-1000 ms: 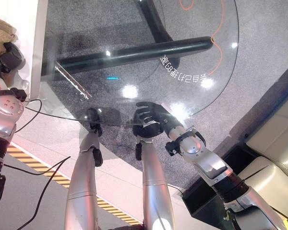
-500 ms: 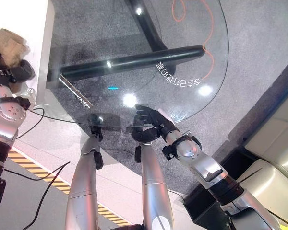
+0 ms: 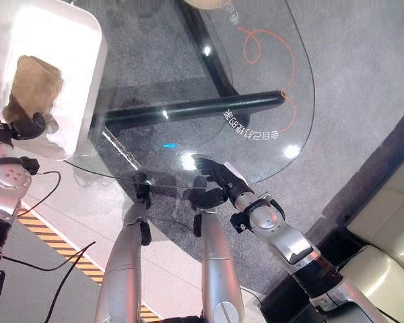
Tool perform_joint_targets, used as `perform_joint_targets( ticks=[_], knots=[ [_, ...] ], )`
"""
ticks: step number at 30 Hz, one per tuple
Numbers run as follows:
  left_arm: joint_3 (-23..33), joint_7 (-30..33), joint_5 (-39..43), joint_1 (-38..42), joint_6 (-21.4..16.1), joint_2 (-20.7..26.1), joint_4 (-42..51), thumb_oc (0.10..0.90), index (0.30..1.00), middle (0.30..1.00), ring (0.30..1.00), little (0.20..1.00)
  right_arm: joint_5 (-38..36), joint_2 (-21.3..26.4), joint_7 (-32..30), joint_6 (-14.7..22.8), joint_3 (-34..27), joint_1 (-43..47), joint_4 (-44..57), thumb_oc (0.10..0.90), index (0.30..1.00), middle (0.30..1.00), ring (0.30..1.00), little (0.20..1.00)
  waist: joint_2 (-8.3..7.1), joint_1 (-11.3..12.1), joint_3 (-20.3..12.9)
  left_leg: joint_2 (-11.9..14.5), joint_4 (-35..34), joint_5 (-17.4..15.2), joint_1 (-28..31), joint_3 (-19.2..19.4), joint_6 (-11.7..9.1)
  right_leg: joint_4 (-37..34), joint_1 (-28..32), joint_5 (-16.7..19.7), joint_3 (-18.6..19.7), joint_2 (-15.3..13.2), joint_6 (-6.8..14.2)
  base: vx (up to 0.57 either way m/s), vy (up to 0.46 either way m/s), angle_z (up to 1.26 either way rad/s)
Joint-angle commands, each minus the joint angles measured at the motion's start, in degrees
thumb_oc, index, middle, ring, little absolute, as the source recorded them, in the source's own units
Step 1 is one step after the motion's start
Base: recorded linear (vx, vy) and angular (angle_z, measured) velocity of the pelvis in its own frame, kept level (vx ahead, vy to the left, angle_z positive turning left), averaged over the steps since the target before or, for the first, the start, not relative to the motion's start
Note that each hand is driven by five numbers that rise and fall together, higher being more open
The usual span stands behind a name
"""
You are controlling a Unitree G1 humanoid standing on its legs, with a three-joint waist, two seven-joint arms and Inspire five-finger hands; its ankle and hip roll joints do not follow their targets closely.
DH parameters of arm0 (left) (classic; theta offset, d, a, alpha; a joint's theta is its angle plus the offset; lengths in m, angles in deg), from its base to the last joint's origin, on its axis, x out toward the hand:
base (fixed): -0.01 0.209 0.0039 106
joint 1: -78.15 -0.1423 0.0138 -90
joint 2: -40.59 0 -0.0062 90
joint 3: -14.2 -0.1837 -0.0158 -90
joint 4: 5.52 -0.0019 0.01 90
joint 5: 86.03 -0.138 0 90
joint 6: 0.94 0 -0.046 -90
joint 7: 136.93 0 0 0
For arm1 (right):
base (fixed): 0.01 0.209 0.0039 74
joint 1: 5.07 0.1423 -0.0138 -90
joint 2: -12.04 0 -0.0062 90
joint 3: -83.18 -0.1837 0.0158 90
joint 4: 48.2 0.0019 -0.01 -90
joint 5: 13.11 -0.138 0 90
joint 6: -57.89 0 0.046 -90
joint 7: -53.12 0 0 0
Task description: Wipe the table with a cloth and put it in the basket.
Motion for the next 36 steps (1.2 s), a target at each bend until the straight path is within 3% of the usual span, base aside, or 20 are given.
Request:
perform_joint_targets(
  ticks=[1, 9, 15, 18, 24, 26, 30, 36],
  knots=[
    [5.4, 0.4, 1.0, -0.8, -5.0, 4.2, 3.0, 0.800, 0.900, 0.900, 0.900, 0.900, 1.2, 0.1, 1.2, 3.1, -3.3, -4.3, 6.4, 0.800, 0.900, 0.900, 0.900, 0.900, 1.57, 0.4, -1.3, -4.4, 6.2, -10.2, 4.3, 4.9, 1.6, -8.8, 5.4, 2.9, -2.1, 2.0, 2.1, -0.02, -0.031, 0.05],
    [9.4, -6.7, 2.1, -12.1, -10.9, 2.3, 8.4, 0.800, 0.900, 0.900, 0.900, 0.900, 7.9, 0.5, 3.9, 4.4, -5.3, -9.8, 4.1, 0.800, 0.900, 0.900, 0.900, 0.900, 1.74, 1.5, -1.3, -4.8, 2.4, -9.6, 14.7, 4.1, 1.2, -11.2, 15.3, 2.2, -1.9, 1.9, 2.4, -0.01, -0.043, 0.02],
    [9.7, -10.9, 2.5, -22.0, -11.0, -4.2, 15.3, 0.800, 0.900, 0.900, 0.900, 0.900, 8.2, -2.5, 4.7, 8.5, -6.7, -14.6, -2.1, 0.800, 0.900, 0.900, 0.900, 0.900, 2.04, 2.6, -1.3, -4.8, -0.9, -8.6, 22.4, 2.6, 0.6, -13.6, 23.5, 1.6, -2.2, 2.0, 2.4, 0.00, -0.089, 0.00],
    [8.1, -11.3, 2.8, -28.7, -10.6, -8.3, 16.7, 0.800, 0.900, 0.900, 0.900, 0.900, 9.0, -5.9, 5.6, 10.3, -7.2, -17.8, -8.2, 0.800, 0.900, 0.900, 0.900, 0.900, 2.25, 3.2, -3.5, -4.6, -3.1, -8.3, 26.6, 2.0, 0.2, -15.2, 28.3, 0.9, -3.0, 1.8, 2.4, 0.08, -0.110, 0.00],
    [4.3, -18.5, 7.7, -39.1, -10.9, -16.3, 13.2, 0.800, 0.900, 0.900, 0.900, 0.900, 12.0, -9.9, 9.3, 11.1, -8.8, -23.2, -20.6, 0.800, 0.900, 0.900, 0.900, 0.900, 2.69, 3.8, -9.6, -4.2, -4.7, -9.1, 33.1, 1.3, -0.2, -19.0, 37.1, 0.2, -4.5, 1.5, 1.6, 0.10, -0.096, 0.05],
    [3.4, -21.8, 8.5, -40.3, -11.0, -17.6, 12.0, 0.800, 0.900, 0.900, 0.900, 0.900, 12.1, -10.7, 9.4, 10.5, -9.1, -23.8, -23.3, 0.800, 0.900, 0.900, 0.900, 0.900, 2.69, 4.0, -11.1, -4.0, -5.0, -9.3, 34.5, 1.1, -0.2, -19.6, 38.9, 0.1, -4.9, 1.5, 1.5, 0.10, -0.109, 0.08],
    [1.2, -26.5, 14.5, -42.0, -7.5, -22.7, 5.2, 0.800, 0.900, 0.900, 0.900, 0.900, 10.7, -14.0, 8.3, 9.8, -8.9, -24.1, -31.9, 0.800, 0.900, 0.900, 0.900, 0.900, 2.63, 4.5, -15.1, -3.4, -5.5, -9.7, 37.7, 0.6, -0.3, -20.7, 42.7, 0.0, -5.6, 1.6, 1.0, 0.09, -0.121, 0.01],
    [-0.9, -28.5, 16.8, -42.6, -6.5, -29.3, -6.1, 0.800, 0.900, 0.900, 0.900, 0.900, 9.3, -18.6, 7.8, 10.6, -9.0, -22.9, -44.2, 0.800, 0.900, 0.900, 0.900, 0.900, 2.39, 5.1, -19.3, -2.4, -7.2, -9.7, 40.9, -0.1, -0.4, -23.0, 46.4, 0.4, -5.9, 2.0, 1.0, 0.06, -0.139, -0.01]
  ],
)
